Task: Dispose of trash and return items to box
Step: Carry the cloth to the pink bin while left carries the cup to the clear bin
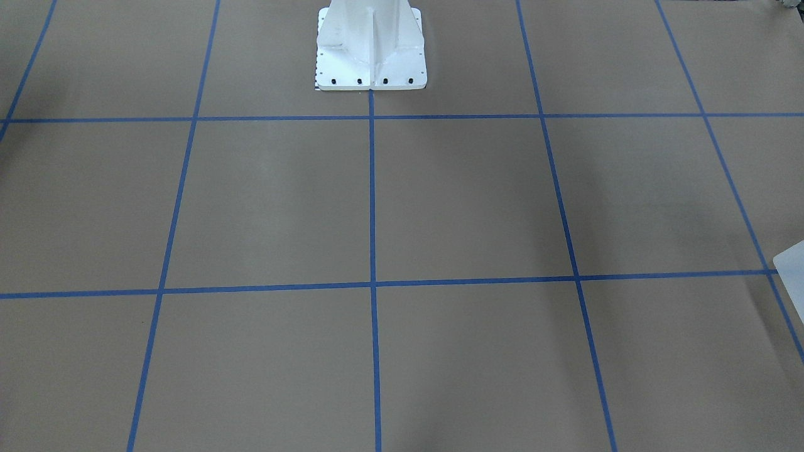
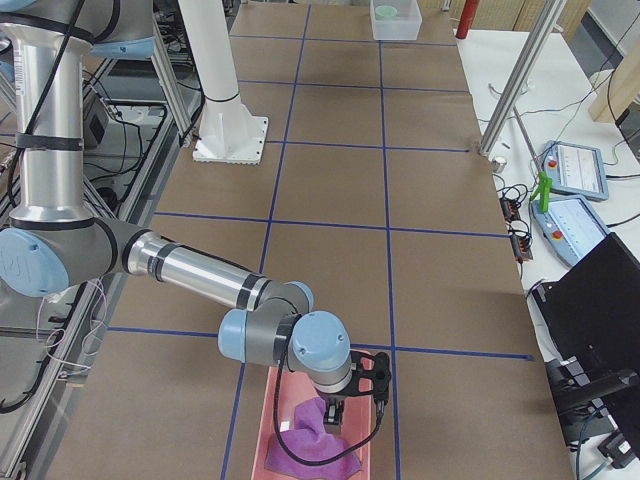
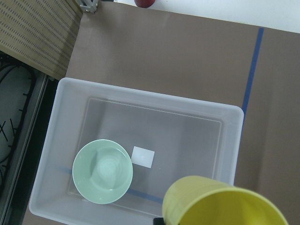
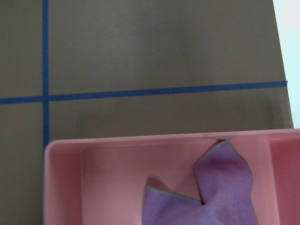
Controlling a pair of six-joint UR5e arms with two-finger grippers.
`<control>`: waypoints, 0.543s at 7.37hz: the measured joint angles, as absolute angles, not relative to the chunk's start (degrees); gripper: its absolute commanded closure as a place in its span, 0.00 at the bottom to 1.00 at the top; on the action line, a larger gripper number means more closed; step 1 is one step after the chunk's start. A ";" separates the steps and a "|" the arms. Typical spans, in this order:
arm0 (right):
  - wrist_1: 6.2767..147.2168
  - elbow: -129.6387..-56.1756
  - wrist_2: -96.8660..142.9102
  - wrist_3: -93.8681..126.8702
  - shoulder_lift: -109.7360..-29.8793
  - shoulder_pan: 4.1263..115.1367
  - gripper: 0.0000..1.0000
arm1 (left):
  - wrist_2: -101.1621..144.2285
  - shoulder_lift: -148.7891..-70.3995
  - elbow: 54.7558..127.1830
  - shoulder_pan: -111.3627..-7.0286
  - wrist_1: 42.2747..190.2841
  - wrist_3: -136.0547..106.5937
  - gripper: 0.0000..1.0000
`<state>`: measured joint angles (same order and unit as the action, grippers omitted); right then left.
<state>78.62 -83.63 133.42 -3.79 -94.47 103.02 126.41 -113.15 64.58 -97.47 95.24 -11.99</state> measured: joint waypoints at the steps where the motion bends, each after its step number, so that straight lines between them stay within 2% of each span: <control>1: 81.93 -87.73 135.54 -1.31 -94.40 102.71 0.00 | 127.00 -113.16 61.86 -97.52 97.97 -13.18 1.00; 4: 93.28 -100.50 139.59 5.61 -94.06 100.16 0.00 | 131.53 -113.10 52.11 -97.12 109.86 -18.99 1.00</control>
